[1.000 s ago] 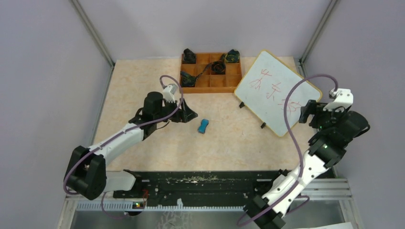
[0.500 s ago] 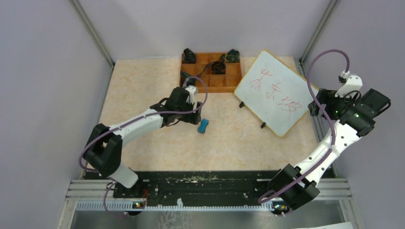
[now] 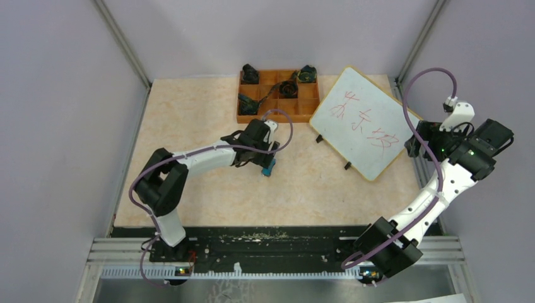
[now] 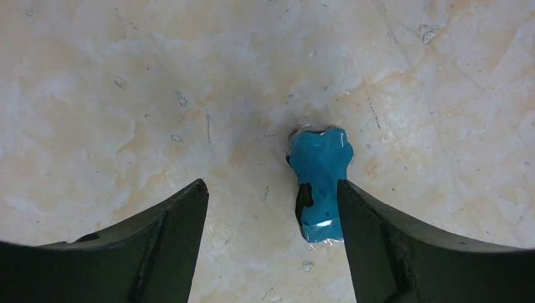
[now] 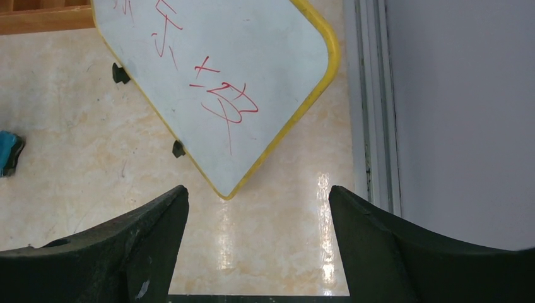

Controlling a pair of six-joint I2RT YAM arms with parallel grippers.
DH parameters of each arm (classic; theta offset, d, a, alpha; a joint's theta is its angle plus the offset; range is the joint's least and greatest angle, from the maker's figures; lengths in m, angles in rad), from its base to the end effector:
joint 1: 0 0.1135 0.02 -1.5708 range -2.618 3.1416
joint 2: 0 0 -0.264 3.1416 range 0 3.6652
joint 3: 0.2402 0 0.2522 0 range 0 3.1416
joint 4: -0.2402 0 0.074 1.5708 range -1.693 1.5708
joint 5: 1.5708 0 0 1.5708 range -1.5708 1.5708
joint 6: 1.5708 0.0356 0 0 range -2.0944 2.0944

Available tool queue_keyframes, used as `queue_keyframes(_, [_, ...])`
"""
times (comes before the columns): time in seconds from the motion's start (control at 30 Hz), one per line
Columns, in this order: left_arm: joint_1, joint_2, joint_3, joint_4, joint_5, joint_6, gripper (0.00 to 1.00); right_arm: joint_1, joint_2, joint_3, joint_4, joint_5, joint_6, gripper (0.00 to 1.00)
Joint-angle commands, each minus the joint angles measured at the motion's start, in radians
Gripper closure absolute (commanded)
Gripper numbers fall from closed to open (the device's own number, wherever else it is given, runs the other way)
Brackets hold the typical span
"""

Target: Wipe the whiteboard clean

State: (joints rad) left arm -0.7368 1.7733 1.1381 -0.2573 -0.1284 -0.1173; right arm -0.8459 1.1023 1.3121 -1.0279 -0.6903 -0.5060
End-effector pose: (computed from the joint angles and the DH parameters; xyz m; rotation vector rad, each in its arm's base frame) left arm 0.2804 -0.2482 0.1899 0.6981 2.3645 -0.2159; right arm 0.1477 -0.1326 0.3847 0.0625 2.1685 0.0714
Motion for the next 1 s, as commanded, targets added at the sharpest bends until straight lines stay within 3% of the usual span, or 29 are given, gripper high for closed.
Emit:
queue_keyframes(0.0, [-0.001, 0.028, 0.061, -0.008, -0.010, 0.026, 0.21, 0.004, -0.010, 0.016, 0.014, -0.016, -0.019, 0.18])
queue_keyframes(0.37, [-0.067, 0.086, 0.105, -0.062, -0.040, 0.028, 0.22, 0.004, -0.016, -0.028, 0.047, -0.003, -0.016, 0.18])
queue_keyframes(0.57, [-0.073, 0.115, 0.117, -0.078, -0.043, 0.017, 0.30, 0.004, -0.026, -0.047, 0.060, 0.008, -0.017, 0.18])
queue_keyframes(0.83, [-0.073, 0.111, 0.111, -0.088, -0.065, 0.010, 0.33, 0.005, -0.038, -0.074, 0.076, 0.011, -0.017, 0.18])
queue_keyframes(0.97, [-0.073, 0.123, 0.108, -0.088, -0.063, 0.006, 0.42, 0.005, -0.040, -0.082, 0.082, 0.012, -0.017, 0.18])
